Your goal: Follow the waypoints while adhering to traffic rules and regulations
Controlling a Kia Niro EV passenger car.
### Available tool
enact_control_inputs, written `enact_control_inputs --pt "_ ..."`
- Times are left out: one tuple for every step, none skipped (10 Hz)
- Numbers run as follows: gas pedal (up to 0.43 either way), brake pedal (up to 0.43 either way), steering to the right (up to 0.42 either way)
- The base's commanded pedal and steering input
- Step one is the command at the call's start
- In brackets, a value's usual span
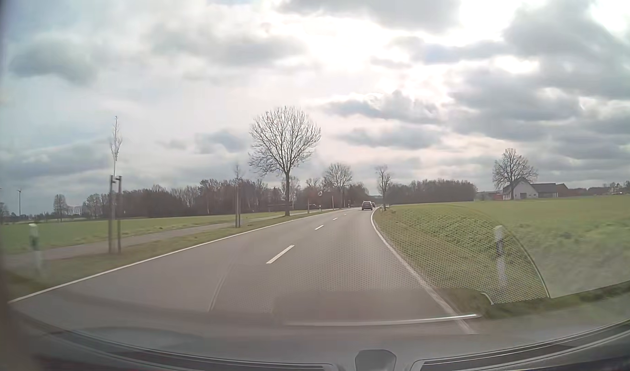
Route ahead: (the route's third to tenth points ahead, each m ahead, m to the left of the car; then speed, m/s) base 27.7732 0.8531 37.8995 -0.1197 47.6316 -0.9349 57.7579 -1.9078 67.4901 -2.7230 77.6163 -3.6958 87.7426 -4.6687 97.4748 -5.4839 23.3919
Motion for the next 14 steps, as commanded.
enact_control_inputs --pt "0.248 0.000 0.013" --pt "0.248 0.000 0.013" --pt "0.240 0.000 0.013" --pt "0.228 0.000 0.012" --pt "0.220 0.000 0.012" --pt "0.220 0.000 0.013" --pt "0.220 0.000 0.012" --pt "0.209 0.000 0.012" --pt "0.209 0.000 0.013" --pt "0.209 0.000 0.013" --pt "0.209 0.000 0.013" --pt "0.209 0.000 0.014" --pt "0.197 0.000 0.016" --pt "0.197 0.000 0.016"
